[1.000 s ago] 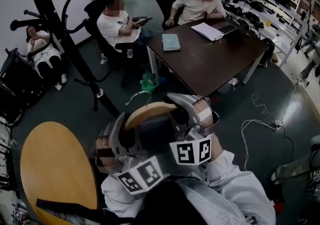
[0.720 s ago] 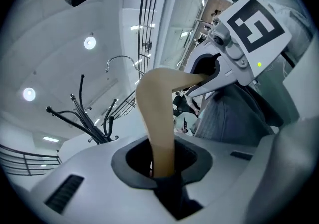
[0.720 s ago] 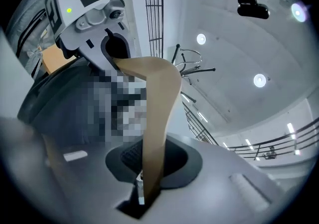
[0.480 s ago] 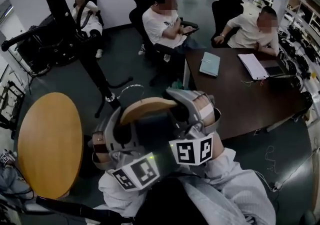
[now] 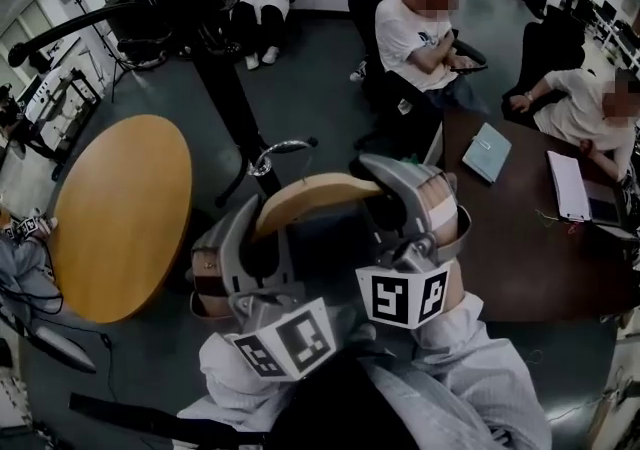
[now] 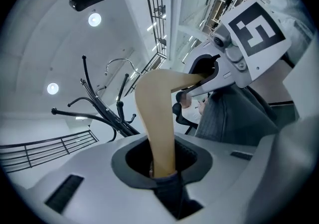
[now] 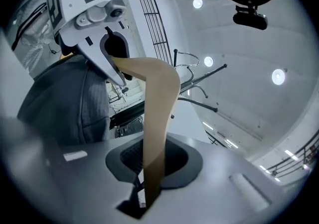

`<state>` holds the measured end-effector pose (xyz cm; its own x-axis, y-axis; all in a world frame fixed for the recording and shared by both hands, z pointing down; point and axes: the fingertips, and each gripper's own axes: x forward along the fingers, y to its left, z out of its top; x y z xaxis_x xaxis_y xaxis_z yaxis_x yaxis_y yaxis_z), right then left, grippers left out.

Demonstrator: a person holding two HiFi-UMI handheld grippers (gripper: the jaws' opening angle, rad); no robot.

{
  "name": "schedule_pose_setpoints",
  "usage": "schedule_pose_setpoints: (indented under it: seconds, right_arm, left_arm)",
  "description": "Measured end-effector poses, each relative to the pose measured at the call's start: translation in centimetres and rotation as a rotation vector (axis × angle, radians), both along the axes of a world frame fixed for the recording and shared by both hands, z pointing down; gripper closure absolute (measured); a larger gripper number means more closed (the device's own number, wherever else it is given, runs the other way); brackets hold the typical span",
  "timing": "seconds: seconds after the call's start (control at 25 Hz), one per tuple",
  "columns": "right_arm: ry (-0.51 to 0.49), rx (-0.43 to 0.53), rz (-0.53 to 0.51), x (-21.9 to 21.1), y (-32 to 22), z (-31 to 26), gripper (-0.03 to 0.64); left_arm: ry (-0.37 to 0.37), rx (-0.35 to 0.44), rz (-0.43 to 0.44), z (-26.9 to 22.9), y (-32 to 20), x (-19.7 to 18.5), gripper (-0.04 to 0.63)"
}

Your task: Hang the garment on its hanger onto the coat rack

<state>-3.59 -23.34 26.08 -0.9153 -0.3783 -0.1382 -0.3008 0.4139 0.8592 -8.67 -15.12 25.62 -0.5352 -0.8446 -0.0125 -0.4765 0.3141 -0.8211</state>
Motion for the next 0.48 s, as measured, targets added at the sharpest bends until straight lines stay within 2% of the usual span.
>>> schedule_pose_setpoints:
  seconds: [0.24, 0.48]
  right_arm:
    - [-0.014, -0.007, -0.040, -4.4, -2.2, -0.4, 0.572]
    - [-0.041, 0.025, -0.060, -8.4, -3.3, -2.1, 0.572]
  left_arm:
    - [-0.008, 0.041, -0.021, -0.7, -1.8, -3.7, 0.526]
    - [-0.039, 0.080, -0.035, -2.2, -2.8, -7.6, 0.525]
